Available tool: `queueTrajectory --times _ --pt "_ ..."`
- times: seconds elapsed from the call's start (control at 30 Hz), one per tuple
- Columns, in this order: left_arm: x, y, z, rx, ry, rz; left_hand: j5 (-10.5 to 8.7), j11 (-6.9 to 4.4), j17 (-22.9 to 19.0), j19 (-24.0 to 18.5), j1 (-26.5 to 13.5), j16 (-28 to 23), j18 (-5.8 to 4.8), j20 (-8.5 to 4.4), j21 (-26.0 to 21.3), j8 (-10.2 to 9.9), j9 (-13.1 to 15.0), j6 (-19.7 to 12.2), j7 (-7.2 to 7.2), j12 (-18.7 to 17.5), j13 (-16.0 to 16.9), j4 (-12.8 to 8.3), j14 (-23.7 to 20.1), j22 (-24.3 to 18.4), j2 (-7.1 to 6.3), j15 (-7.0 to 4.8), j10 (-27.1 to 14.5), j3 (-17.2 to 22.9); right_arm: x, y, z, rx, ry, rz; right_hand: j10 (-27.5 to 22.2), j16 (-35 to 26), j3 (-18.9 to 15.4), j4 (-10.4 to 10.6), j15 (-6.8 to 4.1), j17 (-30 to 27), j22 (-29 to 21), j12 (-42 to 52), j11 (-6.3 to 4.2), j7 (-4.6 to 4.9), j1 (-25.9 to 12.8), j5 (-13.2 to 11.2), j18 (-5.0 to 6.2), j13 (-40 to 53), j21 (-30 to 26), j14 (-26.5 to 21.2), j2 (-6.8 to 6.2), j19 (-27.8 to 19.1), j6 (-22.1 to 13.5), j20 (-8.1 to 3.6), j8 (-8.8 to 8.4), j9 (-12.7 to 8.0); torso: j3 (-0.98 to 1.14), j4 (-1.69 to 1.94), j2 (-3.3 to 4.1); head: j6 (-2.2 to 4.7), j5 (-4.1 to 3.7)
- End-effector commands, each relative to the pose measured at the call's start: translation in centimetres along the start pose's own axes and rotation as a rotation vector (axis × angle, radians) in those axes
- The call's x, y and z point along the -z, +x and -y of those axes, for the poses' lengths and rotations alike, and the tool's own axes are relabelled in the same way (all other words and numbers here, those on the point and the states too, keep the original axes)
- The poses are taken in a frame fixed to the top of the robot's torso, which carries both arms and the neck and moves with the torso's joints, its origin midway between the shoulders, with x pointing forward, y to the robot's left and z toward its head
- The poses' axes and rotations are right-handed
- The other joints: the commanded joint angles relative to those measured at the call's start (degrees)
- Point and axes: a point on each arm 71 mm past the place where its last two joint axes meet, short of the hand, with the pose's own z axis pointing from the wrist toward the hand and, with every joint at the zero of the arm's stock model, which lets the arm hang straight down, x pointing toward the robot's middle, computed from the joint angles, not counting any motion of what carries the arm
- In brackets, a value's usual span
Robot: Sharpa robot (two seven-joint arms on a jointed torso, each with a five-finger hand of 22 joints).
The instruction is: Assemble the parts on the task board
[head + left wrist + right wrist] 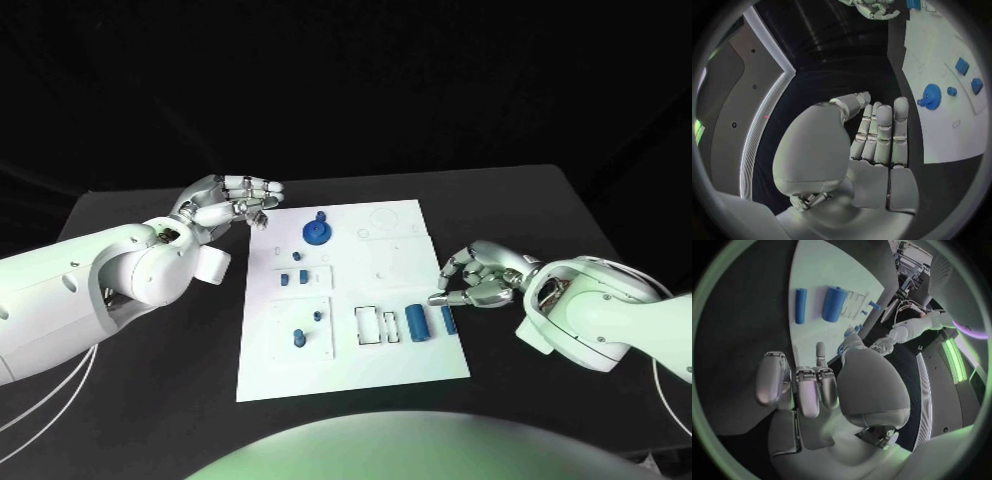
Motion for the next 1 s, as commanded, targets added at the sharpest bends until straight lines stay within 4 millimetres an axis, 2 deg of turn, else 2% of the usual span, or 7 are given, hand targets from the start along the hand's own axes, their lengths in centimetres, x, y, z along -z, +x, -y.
queueTrajectory --times 0.03,0.23,0.43,0.6,1.0 --pt "0.0 0.2 0.1 0.002 0.014 -0.003 0.14 -0.16 0.02 0.00 -0.45 0.25 0.87 0.32 -0.11 0.37 -0.08 -0.35 -0.13 0.37 -0.05 -0.22 -0.27 -0.05 0.01 0.11 -0.42 -0.04 0.3 0.6 0.3 0.082 0.052 0.012 6.15 0.34 -0.92 0.08 -0.10 11.91 5.94 0.26 0.03 -0.15 -1.01 0.33 -1.12 15.05 0.43 5.45 0.24 0.47 -0.05 -0.16 0.36 0.13 0.01 -0.16 -0.04 0.00 -0.64" --pt "0.0 0.5 0.1 0.005 0.014 -0.010 0.14 -0.16 0.02 0.00 -0.45 0.25 0.87 0.32 -0.11 0.37 -0.08 -0.35 -0.13 0.37 -0.05 -0.22 -0.27 -0.05 0.01 0.11 -0.42 -0.04 0.3 2.2 0.0 0.081 0.048 0.001 6.15 0.38 -2.21 0.14 -0.15 12.07 6.11 0.26 -0.03 -0.23 -2.29 0.44 -1.16 15.05 0.62 5.48 0.33 0.57 -0.02 -0.20 0.65 0.23 -0.02 -0.15 0.02 0.00 -0.84" --pt "0.0 0.6 0.1 0.007 0.012 -0.015 0.15 -0.16 0.07 -0.01 -0.53 0.30 0.87 0.33 -0.11 0.43 -0.08 -0.36 -0.14 0.46 -0.04 -0.19 -0.24 -0.06 0.05 0.12 -0.37 -0.05 0.1 3.1 -0.4 0.076 0.037 -0.005 6.15 0.36 -2.37 0.13 -0.16 12.01 6.06 0.26 -0.04 -0.24 -2.48 0.46 -1.13 15.05 0.46 5.47 0.33 0.52 -0.01 -0.21 0.69 0.24 0.02 0.16 0.02 0.00 -0.95" --pt "0.0 0.4 0.0 0.007 0.009 -0.015 0.15 -0.16 0.01 -0.01 -0.56 0.29 0.87 0.34 -0.12 0.44 -0.09 -0.37 -0.13 0.48 -0.04 -0.18 -0.27 -0.07 0.04 0.12 -0.39 -0.07 -0.1 3.5 -0.7 0.076 0.029 -0.014 6.15 0.37 -2.41 0.11 -0.16 12.02 6.14 0.26 -0.04 -0.25 -2.47 0.47 -1.16 15.05 0.63 5.47 0.30 0.58 0.00 -0.21 0.71 0.25 -0.08 0.01 -0.02 0.00 -0.80" --pt "0.0 0.4 0.0 0.008 0.006 -0.018 0.14 -0.16 0.03 -0.02 -0.60 0.31 0.87 0.34 -0.13 0.45 -0.09 -0.39 -0.14 0.49 -0.05 -0.18 -0.26 -0.07 0.02 0.12 -0.42 -0.09 -0.8 4.9 -0.5 0.087 0.046 -0.070 6.15 0.37 -2.83 0.17 -0.22 12.03 6.21 0.26 -0.13 -0.37 -3.18 0.52 -1.17 15.05 0.67 5.47 0.46 0.60 0.36 -0.25 1.02 0.35 -0.07 0.08 -0.01 0.00 -0.31"
